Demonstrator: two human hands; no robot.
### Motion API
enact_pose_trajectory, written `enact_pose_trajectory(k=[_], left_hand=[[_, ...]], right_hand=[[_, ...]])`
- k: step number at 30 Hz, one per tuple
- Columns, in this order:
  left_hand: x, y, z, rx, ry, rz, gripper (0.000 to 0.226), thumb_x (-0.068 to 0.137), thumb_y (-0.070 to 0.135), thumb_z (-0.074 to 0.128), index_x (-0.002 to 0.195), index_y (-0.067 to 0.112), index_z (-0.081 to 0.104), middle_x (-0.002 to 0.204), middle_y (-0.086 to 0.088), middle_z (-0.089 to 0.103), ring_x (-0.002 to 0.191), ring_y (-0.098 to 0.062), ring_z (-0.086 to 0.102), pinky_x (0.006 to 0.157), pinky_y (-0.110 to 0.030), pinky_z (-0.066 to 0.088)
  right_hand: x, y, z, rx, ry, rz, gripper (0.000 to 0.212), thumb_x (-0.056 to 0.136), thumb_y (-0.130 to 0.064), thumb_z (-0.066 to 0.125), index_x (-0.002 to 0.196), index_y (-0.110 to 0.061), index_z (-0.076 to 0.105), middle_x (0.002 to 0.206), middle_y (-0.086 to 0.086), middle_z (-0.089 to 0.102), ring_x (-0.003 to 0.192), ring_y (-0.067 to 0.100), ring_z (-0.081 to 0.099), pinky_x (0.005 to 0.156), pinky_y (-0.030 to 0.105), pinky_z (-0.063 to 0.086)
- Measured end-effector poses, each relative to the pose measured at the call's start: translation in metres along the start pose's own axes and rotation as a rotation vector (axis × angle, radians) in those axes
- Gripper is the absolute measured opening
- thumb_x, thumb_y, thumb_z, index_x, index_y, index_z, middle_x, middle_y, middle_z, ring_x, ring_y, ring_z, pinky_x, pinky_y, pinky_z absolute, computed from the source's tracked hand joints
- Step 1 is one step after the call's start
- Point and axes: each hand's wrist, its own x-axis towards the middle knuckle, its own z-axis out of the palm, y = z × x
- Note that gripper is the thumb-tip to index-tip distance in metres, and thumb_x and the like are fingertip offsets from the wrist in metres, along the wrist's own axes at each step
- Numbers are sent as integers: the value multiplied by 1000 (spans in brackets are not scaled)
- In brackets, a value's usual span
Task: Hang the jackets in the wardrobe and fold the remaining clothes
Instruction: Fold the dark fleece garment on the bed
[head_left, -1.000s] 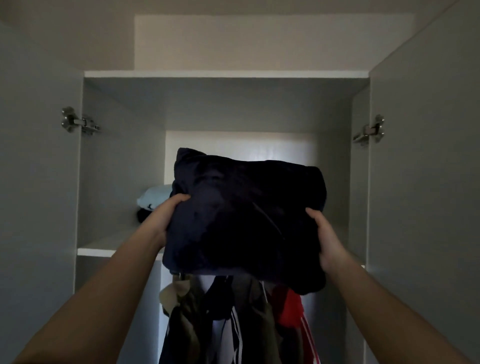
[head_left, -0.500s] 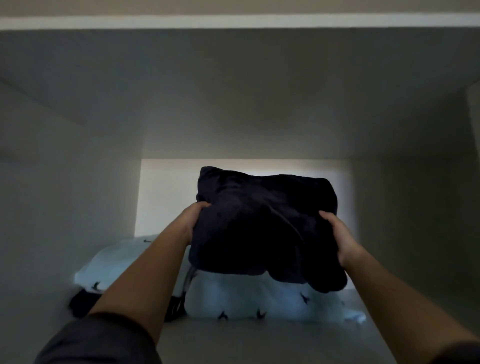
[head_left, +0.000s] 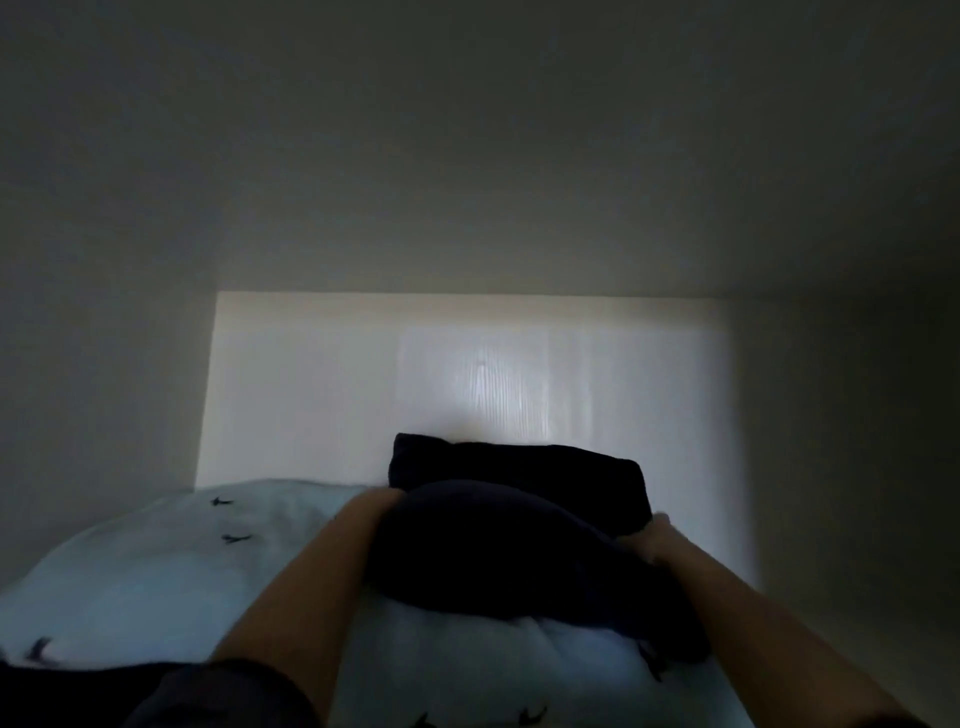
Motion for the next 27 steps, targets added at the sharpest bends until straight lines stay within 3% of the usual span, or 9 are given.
enact_pose_trajectory(k=[2, 4, 7, 11, 14, 17, 19, 22, 27], left_hand=[[9, 23, -15, 139, 172, 121, 55, 97, 22, 48, 144, 0, 29, 145, -21, 38, 132, -34, 40, 107, -38, 35], [7, 52, -23, 187, 282, 415, 53, 91, 25, 53, 139, 9, 37, 138, -17, 45, 125, -33, 46, 101, -37, 39], [-8, 82, -10, 420, 63, 708, 41, 92, 24, 48, 133, 18, 49, 136, -9, 53, 123, -26, 49, 102, -30, 36], [-12, 46, 22, 860, -375, 513, 48, 102, 35, 31, 145, 15, 37, 153, -7, 33, 139, -23, 32, 116, -37, 19], [-9, 43, 15, 803, -434, 219, 62, 93, 49, 41, 140, 10, 43, 148, -12, 39, 136, -30, 37, 113, -41, 28], [-7, 68, 17, 781, -364, 255, 57, 89, 45, 47, 135, 12, 48, 141, -16, 45, 129, -31, 45, 106, -40, 36], [-5, 71, 32, 862, -200, 377, 56, 92, 46, 40, 139, 17, 42, 147, -13, 39, 133, -32, 38, 109, -45, 32], [-1, 46, 47, 982, -377, 380, 53, 101, 44, 27, 150, 23, 24, 159, -5, 15, 146, -30, 11, 117, -48, 13], [3, 40, 43, 825, -362, 252, 54, 98, 50, 29, 148, 28, 26, 158, -4, 16, 143, -28, 19, 115, -51, 17]], right_hand=[[-2, -18, -12, -147, 229, -148, 71, 83, -38, 62, 143, -17, 29, 137, 14, 45, 122, 33, 48, 99, 42, 42], [-3, -42, -20, -177, 354, -386, 70, 86, -38, 56, 148, -23, 26, 148, 9, 37, 132, 31, 39, 105, 47, 35], [-7, -75, 0, -269, 195, -606, 63, 95, -46, 45, 151, -30, 22, 159, -1, 20, 145, 26, 18, 114, 53, 21], [-1, -65, 46, -508, -226, -493, 60, 102, -46, 32, 154, -28, 8, 162, 2, -5, 148, 32, -5, 117, 57, 3], [-4, -70, 33, -469, -403, -490, 53, 101, -43, 31, 150, -21, 29, 159, 7, 20, 143, 27, 24, 116, 43, 18], [2, -88, 18, -347, -200, -532, 52, 96, -53, 33, 137, -26, 48, 145, 6, 45, 128, 26, 46, 107, 41, 34], [3, -79, 33, -504, -121, -570, 56, 98, -52, 35, 148, -27, 32, 154, 6, 30, 140, 31, 30, 112, 53, 26], [11, -54, 59, -769, -335, -573, 63, 100, -48, 34, 153, -31, 4, 162, 0, -9, 146, 37, -12, 111, 69, 2], [15, -48, 64, -517, -246, -443, 65, 97, -60, 30, 153, -37, 7, 162, -3, -10, 147, 32, -13, 113, 65, -4]])
